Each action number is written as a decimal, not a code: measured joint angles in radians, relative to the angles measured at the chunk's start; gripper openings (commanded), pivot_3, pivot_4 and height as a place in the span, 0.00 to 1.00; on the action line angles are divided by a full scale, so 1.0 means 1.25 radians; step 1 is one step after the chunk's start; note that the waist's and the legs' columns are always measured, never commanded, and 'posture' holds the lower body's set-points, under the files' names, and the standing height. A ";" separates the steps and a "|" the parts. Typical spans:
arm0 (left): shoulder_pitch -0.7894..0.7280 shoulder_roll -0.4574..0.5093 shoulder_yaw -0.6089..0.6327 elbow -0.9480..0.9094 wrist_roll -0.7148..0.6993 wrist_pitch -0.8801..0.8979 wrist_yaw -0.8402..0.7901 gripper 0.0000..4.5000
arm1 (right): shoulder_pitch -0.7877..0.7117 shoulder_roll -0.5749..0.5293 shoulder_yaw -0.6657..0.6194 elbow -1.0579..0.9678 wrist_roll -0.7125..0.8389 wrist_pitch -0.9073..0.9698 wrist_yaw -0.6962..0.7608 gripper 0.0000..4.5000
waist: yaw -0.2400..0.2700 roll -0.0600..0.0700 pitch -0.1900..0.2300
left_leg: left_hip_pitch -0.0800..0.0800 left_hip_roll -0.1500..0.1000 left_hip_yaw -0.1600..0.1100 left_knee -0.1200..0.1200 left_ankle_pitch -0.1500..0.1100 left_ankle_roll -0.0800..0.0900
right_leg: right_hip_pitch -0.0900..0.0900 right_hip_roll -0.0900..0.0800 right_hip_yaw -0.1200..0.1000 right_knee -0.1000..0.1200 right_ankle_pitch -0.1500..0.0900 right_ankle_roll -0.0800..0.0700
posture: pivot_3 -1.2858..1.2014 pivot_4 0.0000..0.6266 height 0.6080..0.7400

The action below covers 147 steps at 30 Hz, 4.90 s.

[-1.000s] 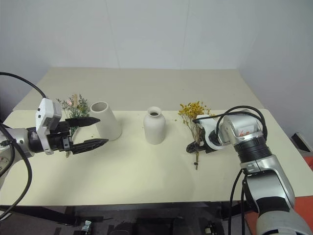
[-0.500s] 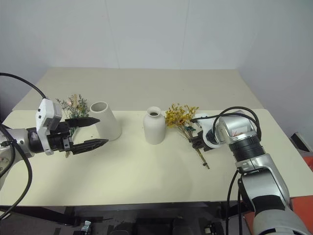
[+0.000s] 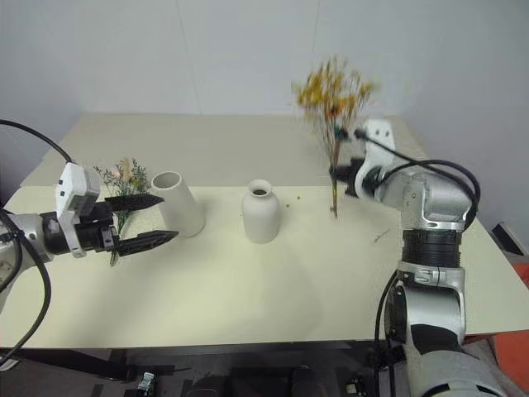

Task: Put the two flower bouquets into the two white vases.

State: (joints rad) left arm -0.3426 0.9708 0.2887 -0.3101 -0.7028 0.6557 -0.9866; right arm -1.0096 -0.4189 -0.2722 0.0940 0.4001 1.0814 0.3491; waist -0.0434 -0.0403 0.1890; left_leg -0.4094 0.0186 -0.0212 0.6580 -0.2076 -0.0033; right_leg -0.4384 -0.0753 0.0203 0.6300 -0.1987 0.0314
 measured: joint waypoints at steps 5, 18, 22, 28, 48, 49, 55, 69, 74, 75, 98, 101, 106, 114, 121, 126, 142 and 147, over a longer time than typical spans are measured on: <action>-0.040 0.008 -0.009 0.041 0.023 -0.022 -0.028 1.00 | 0.000 0.121 -0.001 -0.063 0.024 -0.201 0.002 0.01 | -0.001 0.000 0.000 | 0.001 0.000 0.000 0.000 0.000 0.000 | 0.000 0.000 0.000 0.001 0.001 -0.001 | 0.52 0.24 1.00; -0.058 0.011 -0.025 0.053 0.034 -0.033 -0.045 1.00 | 0.100 0.222 0.123 -0.080 0.012 -0.392 0.020 0.01 | 0.000 0.001 0.001 | 0.000 0.000 0.000 0.000 0.000 0.000 | 0.000 0.000 0.000 0.001 0.002 -0.004 | 0.52 0.24 1.00; -0.057 0.013 -0.025 0.052 0.034 -0.033 -0.045 1.00 | 0.111 0.229 0.149 -0.087 0.012 -0.396 0.019 0.01 | -0.001 0.001 0.001 | 0.001 0.000 0.000 0.000 0.000 0.000 | 0.000 0.000 0.000 0.001 0.002 -0.004 | 0.52 0.24 1.00; -0.048 0.014 -0.024 0.049 0.034 -0.033 -0.042 1.00 | 0.136 0.232 0.161 -0.087 0.012 -0.403 0.017 0.01 | 0.000 0.001 0.001 | 0.001 0.000 0.000 0.000 0.000 0.000 | 0.000 0.000 0.000 0.001 0.002 -0.004 | 0.52 0.24 1.00; -0.045 0.012 -0.012 0.032 0.023 -0.028 -0.019 1.00 | 0.248 0.231 0.244 -0.138 -0.034 -0.466 0.036 0.24 | 0.000 0.001 0.001 | 0.001 0.000 -0.001 -0.001 0.000 0.000 | 0.000 0.000 0.000 0.001 0.001 -0.002 | 0.52 0.24 1.00; -0.056 0.009 -0.012 0.033 0.021 -0.027 -0.019 1.00 | 0.249 0.229 0.246 -0.138 -0.039 -0.474 0.037 0.32 | 0.000 0.001 0.001 | 0.001 0.000 0.000 -0.001 0.000 0.000 | 0.000 0.000 0.000 0.001 0.001 -0.001 | 0.52 0.24 1.00; -0.080 0.000 -0.011 0.040 -0.007 -0.014 -0.015 1.00 | 0.261 0.226 0.257 -0.138 -0.058 -0.492 0.050 0.79 | -0.001 0.001 0.001 | 0.001 0.000 0.000 -0.001 0.000 0.000 | 0.000 0.000 0.000 0.001 0.001 -0.002 | 0.52 0.24 1.00; -0.150 -0.013 -0.028 0.058 -0.026 -0.002 -0.011 1.00 | 0.295 0.179 0.257 -0.185 -0.060 -0.490 0.070 0.99 | 0.001 0.001 0.001 | 0.001 0.000 -0.001 0.000 0.000 0.000 | 0.000 0.000 0.000 0.001 0.000 -0.001 | 0.52 0.24 1.00; -0.205 -0.033 -0.065 0.083 -0.019 -0.003 -0.024 1.00 | 0.352 0.113 0.255 -0.247 -0.048 -0.461 0.108 0.99 | 0.005 0.001 0.001 | 0.001 -0.001 -0.001 0.000 0.000 0.000 | 0.001 -0.001 0.000 0.000 0.000 -0.001 | 0.52 0.24 1.00; -0.208 -0.034 -0.065 0.088 -0.019 -0.003 -0.026 1.00 | 0.363 0.093 0.253 -0.260 -0.043 -0.452 0.118 0.99 | 0.005 0.001 0.001 | 0.001 -0.001 -0.001 0.000 0.000 0.000 | 0.001 -0.001 0.000 0.000 0.000 0.000 | 0.52 0.24 1.00; -0.213 -0.048 -0.075 0.098 -0.017 0.002 -0.026 1.00 | 0.208 0.177 0.183 -0.129 0.107 -0.273 0.074 0.99 | 0.002 0.001 0.001 | 0.001 0.000 -0.001 0.000 0.000 0.000 | 0.001 0.000 0.000 0.001 0.001 -0.002 | 0.52 0.24 1.00; -0.212 -0.048 -0.075 0.095 -0.017 0.001 -0.023 1.00 | 0.204 0.185 0.184 -0.127 0.107 -0.273 0.076 0.99 | 0.002 0.001 0.001 | 0.001 0.000 -0.001 0.000 0.000 0.000 | 0.001 0.000 0.000 0.001 0.001 -0.002 | 0.52 0.24 1.00; -0.197 -0.048 -0.075 0.092 -0.017 0.001 -0.021 1.00 | 0.215 0.184 0.185 -0.148 0.114 -0.274 0.097 0.99 | 0.002 0.001 0.001 | 0.001 0.000 -0.001 0.000 0.000 0.000 | 0.001 0.000 0.000 0.001 0.001 -0.002 | 0.52 0.24 1.00; -0.190 -0.049 -0.074 0.090 -0.007 0.000 -0.020 1.00 | 0.255 0.138 0.176 -0.217 0.175 -0.248 0.142 0.99 | 0.002 0.001 0.001 | 0.001 0.000 -0.001 0.000 0.000 0.000 | 0.001 0.000 0.000 0.001 0.000 -0.001 | 0.52 0.24 1.00; -0.190 -0.049 -0.074 0.088 -0.005 0.000 -0.020 1.00 | 0.280 0.104 0.176 -0.226 0.194 -0.241 0.155 0.99 | 0.002 0.001 0.001 | 0.001 0.000 -0.001 0.000 0.000 0.000 | 0.001 0.000 0.000 0.001 0.000 -0.001 | 0.52 0.24 1.00; -0.178 -0.047 -0.061 0.083 -0.005 0.001 -0.016 1.00 | 0.297 0.054 0.168 -0.256 0.201 -0.235 0.164 0.99 | 0.003 0.001 0.001 | 0.001 0.000 -0.001 0.000 0.000 0.000 | 0.001 0.000 0.000 0.001 0.000 0.000 | 0.52 0.24 1.00; -0.281 0.031 -0.056 0.141 0.120 0.408 0.372 1.00 | 0.151 -0.204 0.142 -0.343 0.409 0.005 0.300 0.99 | 0.001 0.001 0.001 | 0.002 0.000 -0.001 0.000 0.000 0.000 | 0.002 0.000 0.000 0.000 -0.002 0.002 | 0.52 0.24 1.00; -0.339 -0.005 -0.074 0.204 0.170 0.573 0.484 1.00 | 0.059 -0.202 0.173 -0.301 0.451 0.072 0.311 0.99 | 0.002 0.001 0.001 | 0.001 0.000 -0.001 0.000 0.000 0.000 | 0.001 0.000 0.000 0.001 -0.001 0.002 | 0.52 0.24 1.00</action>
State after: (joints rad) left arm -0.7669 0.9651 0.1958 -0.0546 -0.4906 1.3714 -0.3818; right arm -0.9352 -0.6719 -0.0556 -0.2817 0.9643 1.1718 0.7382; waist -0.0408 -0.0394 0.1897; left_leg -0.4077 0.0181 -0.0228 0.6577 -0.2076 -0.0033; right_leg -0.4370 -0.0755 0.0197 0.6307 -0.2005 0.0340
